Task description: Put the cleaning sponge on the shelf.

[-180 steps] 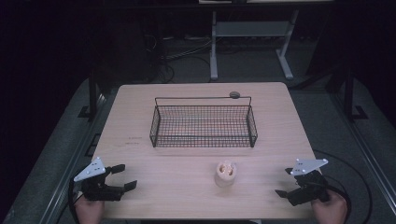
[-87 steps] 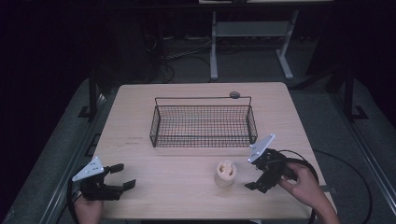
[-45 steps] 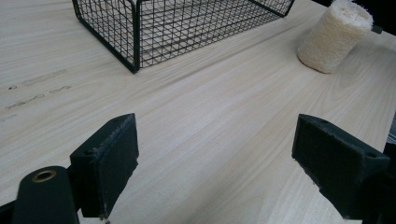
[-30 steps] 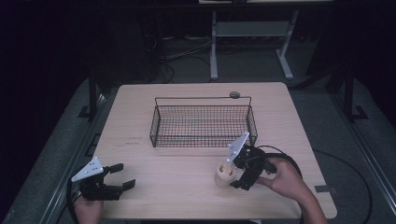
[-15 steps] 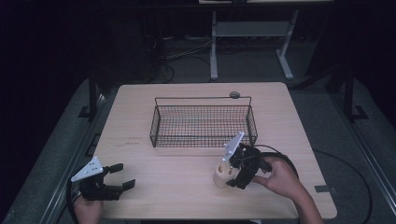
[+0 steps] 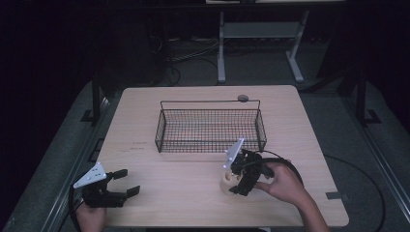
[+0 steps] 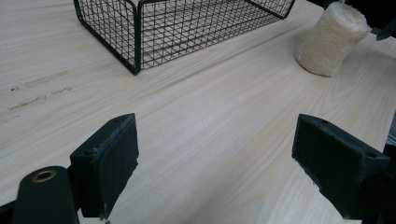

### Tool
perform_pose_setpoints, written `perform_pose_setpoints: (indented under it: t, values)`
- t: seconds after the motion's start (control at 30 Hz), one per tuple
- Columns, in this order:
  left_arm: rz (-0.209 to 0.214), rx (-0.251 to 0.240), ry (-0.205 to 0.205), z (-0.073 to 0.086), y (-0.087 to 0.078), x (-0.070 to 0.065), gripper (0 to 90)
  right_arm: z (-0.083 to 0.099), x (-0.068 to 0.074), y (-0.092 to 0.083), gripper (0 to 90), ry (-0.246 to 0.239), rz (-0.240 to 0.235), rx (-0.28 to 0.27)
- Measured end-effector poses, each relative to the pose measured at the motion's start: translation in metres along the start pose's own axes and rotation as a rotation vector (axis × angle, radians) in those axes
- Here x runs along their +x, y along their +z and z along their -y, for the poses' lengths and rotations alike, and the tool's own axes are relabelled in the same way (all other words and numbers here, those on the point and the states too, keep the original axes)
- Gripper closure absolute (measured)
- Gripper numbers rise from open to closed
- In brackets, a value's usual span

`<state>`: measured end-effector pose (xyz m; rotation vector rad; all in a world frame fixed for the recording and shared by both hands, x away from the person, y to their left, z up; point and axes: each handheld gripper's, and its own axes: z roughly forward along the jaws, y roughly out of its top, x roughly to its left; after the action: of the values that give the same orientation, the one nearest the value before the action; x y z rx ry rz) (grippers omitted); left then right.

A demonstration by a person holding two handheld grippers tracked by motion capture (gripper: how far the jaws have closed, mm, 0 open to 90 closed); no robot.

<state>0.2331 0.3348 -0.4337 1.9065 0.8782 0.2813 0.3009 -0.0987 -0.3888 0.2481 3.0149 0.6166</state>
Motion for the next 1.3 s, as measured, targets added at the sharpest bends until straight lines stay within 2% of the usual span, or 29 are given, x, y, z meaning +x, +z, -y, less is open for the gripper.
perform_pose_setpoints:
  t: [0.23, 0.53, 0.9, 1.13, 1.3]
  values:
    - [-0.001, -0.001, 0.000, 0.000, 0.000, 0.000, 13.4, -0.007, -0.001, 0.005, 20.4, -0.010, -0.003, 0.006]
    - [0.000, -0.004, 0.003, 0.000, -0.001, 0.001, 13.4, -0.014, -0.002, 0.008, 28.0, -0.032, 0.015, 0.040]
    - [-0.001, -0.006, 0.001, 0.000, 0.000, 0.000, 13.4, -0.015, -0.003, 0.007, 29.5, -0.037, 0.018, 0.045]
    - [0.000, -0.006, 0.002, 0.000, 0.000, 0.000, 13.4, -0.016, -0.004, 0.000, 29.7, -0.036, 0.009, 0.026]
    - [0.000, -0.007, 0.001, 0.000, 0.000, 0.000, 13.4, -0.017, -0.005, -0.003, 29.7, -0.041, 0.006, 0.035]
